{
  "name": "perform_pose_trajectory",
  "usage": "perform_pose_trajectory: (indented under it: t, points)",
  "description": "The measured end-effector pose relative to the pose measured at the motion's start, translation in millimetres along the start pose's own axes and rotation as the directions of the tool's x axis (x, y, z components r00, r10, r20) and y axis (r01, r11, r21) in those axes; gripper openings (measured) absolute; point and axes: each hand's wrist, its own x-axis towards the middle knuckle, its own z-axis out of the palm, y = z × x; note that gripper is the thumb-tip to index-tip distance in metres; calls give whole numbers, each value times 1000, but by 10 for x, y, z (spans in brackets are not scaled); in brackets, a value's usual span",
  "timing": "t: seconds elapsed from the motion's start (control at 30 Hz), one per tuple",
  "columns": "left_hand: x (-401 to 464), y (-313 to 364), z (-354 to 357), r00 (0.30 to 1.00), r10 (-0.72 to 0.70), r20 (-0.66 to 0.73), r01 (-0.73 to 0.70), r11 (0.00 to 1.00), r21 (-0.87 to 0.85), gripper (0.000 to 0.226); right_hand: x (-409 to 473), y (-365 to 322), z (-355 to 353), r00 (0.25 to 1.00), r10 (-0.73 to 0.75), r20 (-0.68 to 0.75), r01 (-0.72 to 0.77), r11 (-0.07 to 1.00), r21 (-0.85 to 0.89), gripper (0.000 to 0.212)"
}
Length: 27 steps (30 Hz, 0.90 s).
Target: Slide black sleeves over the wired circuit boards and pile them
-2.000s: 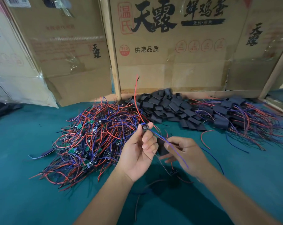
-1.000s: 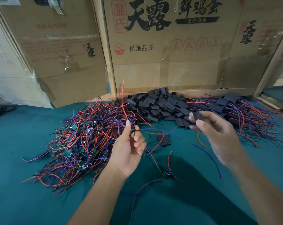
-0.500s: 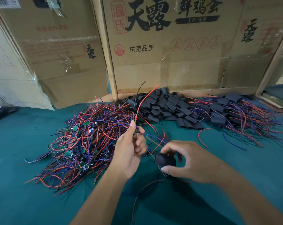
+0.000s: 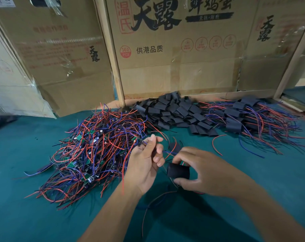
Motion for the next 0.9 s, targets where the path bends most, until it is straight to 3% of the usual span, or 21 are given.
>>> perform_pose_trajectory:
  t: [0.2, 0.37, 0.67, 0.9]
  points:
    - [16, 59, -38, 997, 55, -46, -52, 997, 65, 33, -27, 26, -57, 1000, 6, 6, -7, 999, 38, 31]
    - [-33, -52, 2, 994, -62, 85, 45, 981, 188, 28, -16, 8, -12, 1000, 2, -10, -2, 997, 76, 26]
    - [28, -11, -59, 998, 41, -49, -37, 996, 81, 27, -73, 213, -173, 995, 34, -93, -20, 988, 150, 23]
    - [17, 17, -48, 999, 33, -41, -31, 998, 55, 28, -80, 407, -165, 982, 131, -140, -113, 985, 129, 23]
